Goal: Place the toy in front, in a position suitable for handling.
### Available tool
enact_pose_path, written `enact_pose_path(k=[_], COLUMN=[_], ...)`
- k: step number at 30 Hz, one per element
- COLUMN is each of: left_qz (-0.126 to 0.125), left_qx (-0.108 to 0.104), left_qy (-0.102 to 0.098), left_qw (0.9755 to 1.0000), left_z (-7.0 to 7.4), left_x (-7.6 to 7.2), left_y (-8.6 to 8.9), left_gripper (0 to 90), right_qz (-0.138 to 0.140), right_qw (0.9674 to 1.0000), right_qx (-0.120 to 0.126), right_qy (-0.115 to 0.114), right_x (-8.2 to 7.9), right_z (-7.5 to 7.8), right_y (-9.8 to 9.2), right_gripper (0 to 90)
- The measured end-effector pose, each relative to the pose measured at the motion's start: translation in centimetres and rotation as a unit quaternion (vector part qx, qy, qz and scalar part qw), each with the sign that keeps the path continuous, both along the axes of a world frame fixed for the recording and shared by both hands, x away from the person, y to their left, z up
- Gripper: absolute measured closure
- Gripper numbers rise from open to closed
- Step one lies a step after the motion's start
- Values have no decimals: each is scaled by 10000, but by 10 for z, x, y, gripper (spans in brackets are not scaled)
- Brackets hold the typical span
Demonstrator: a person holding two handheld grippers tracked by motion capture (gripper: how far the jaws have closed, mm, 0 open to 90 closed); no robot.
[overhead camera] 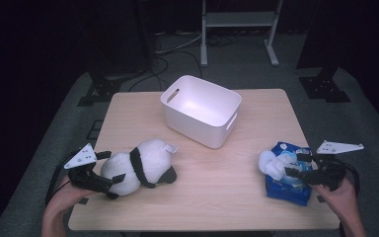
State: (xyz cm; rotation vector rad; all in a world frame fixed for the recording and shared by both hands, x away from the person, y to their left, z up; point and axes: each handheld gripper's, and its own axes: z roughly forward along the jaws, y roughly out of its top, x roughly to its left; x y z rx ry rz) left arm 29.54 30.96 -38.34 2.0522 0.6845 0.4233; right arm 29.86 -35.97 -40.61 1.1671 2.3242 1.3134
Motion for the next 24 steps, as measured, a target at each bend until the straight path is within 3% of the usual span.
enact_pose_path(k=[14, 24], left_qz=[-238, -436], left_qx=[184, 403], left_qy=[211, 539], left_qw=[9993, 9968], left_z=[3, 1], left_x=[20, 35], left_y=[-13, -20], left_gripper=[19, 20], right_qz=[-26, 38], right_qw=[10000, 10000], right_qx=[73, 12], right_qy=[-37, 11], right_x=[-3, 0], right_z=[1, 0], right_y=[-8, -3], right_gripper=[172, 172])
